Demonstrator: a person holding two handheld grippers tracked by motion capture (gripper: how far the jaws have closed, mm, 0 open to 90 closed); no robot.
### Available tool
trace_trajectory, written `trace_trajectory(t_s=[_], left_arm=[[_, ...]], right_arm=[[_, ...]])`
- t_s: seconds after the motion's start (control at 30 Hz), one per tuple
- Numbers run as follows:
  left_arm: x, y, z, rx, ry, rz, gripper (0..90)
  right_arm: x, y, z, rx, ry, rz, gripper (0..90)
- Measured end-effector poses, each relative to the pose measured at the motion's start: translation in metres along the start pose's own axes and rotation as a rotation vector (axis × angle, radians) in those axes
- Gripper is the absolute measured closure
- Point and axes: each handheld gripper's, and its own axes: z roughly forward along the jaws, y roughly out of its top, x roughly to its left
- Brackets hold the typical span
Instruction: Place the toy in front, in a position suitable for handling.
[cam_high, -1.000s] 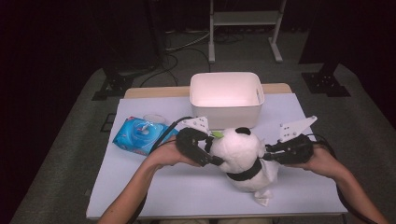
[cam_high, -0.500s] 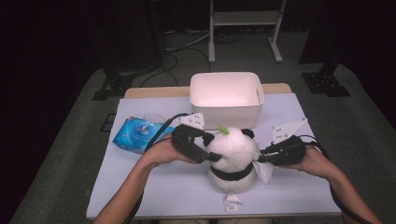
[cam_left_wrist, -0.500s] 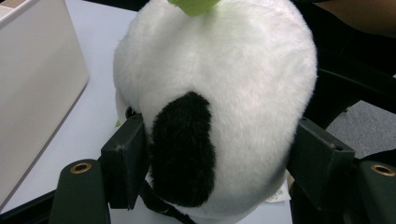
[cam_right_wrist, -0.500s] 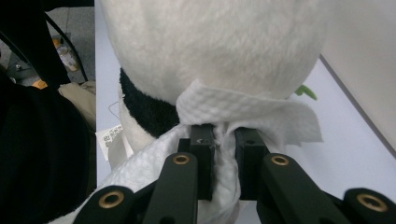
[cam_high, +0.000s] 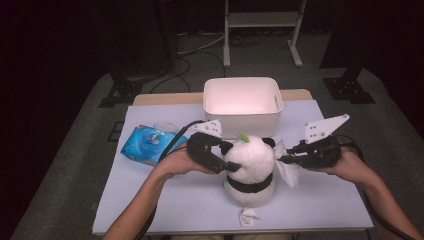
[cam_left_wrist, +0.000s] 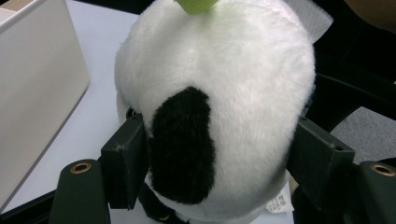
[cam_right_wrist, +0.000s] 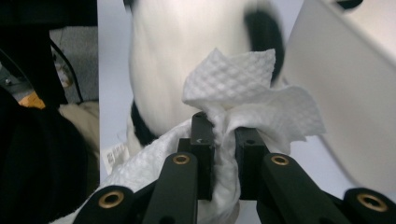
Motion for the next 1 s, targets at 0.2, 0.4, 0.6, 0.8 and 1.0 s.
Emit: trace_trajectory(t_s=[0.2, 0.4, 0.6, 0.8, 1.0], left_arm=[[-0.003, 0.010, 0.009, 0.019, 0.002, 0.021, 28.0], [-0.004, 0.008, 0.009, 0.020, 0.001, 0.017, 27.9], [-0.003, 0.006, 0.008, 0.011, -0.002, 0.019, 21.9], [0.002, -0.007, 0.015, 0.033, -0.016, -0.018, 15.2], [0.006, -0.013, 0.023, -0.018, -0.045, -0.023, 22.1]], right_arm=[[0.007, 0.040, -0.004, -0.003, 0.005, -0.082, 80.5], [0.007, 0.056, 0.005, 0.030, 0.016, -0.113, 80.3], [0.006, 0.051, 0.006, 0.053, 0.010, -0.107, 80.4], [0.003, 0.046, 0.004, 0.065, -0.004, -0.089, 80.4], [0.002, 0.041, 0.002, 0.062, -0.011, -0.083, 80.4]])
